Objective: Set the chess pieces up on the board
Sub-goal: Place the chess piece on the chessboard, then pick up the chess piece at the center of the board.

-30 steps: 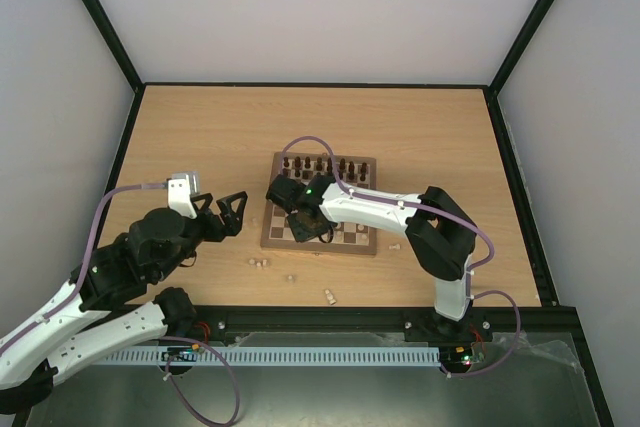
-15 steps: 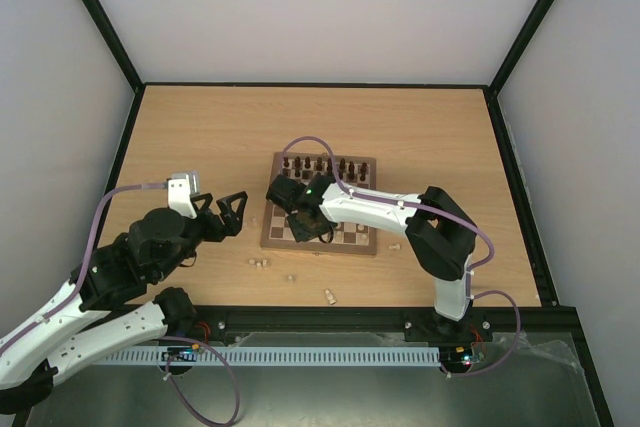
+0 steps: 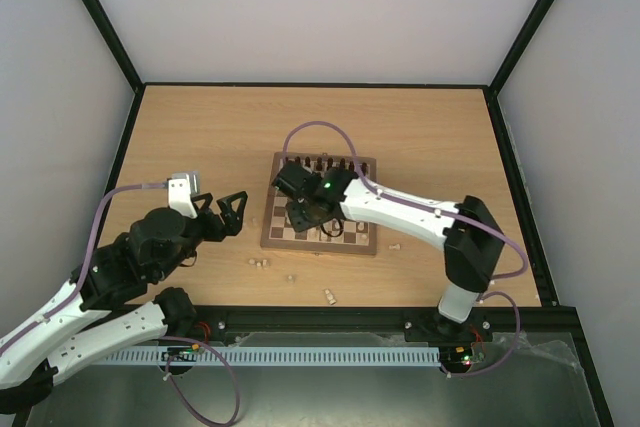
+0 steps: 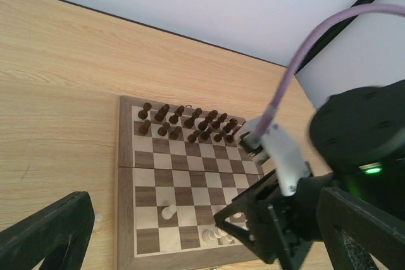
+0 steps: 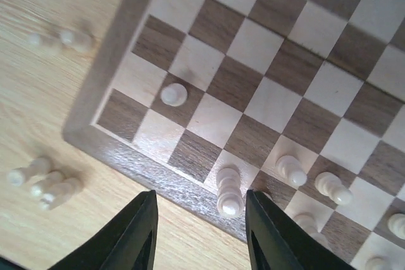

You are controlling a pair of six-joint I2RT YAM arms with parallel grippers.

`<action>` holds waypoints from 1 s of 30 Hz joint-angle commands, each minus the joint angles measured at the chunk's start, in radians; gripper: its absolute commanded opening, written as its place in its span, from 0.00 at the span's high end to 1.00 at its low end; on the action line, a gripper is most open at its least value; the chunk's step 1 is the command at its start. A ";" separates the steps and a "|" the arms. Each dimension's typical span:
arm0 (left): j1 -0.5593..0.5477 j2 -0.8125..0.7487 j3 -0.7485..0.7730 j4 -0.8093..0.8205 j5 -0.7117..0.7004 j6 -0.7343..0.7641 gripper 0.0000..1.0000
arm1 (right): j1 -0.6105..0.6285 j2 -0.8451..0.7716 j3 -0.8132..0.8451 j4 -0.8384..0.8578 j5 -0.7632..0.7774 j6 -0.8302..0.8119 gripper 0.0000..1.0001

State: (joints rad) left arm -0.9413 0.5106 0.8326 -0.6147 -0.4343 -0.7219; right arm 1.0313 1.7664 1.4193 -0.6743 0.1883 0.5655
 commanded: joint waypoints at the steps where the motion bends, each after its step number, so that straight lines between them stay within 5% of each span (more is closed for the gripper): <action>1: 0.006 0.012 0.009 0.001 -0.019 0.000 0.01 | -0.005 -0.104 0.032 -0.037 0.029 -0.009 0.59; 11: 0.006 0.046 -0.008 0.037 -0.011 0.003 0.01 | -0.004 -0.314 -0.165 -0.064 0.046 0.061 0.50; 18: 0.007 0.093 -0.025 0.096 0.025 0.015 0.01 | -0.010 -0.378 -0.286 -0.149 0.202 0.207 0.47; 30: 0.042 0.180 -0.101 0.245 0.236 0.063 0.01 | -0.248 -0.526 -0.562 -0.021 0.129 0.332 0.55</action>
State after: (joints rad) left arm -0.9234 0.6888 0.7612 -0.4416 -0.2966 -0.6876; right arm 0.7944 1.2671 0.9031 -0.6975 0.3168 0.8261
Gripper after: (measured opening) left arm 0.992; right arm 0.466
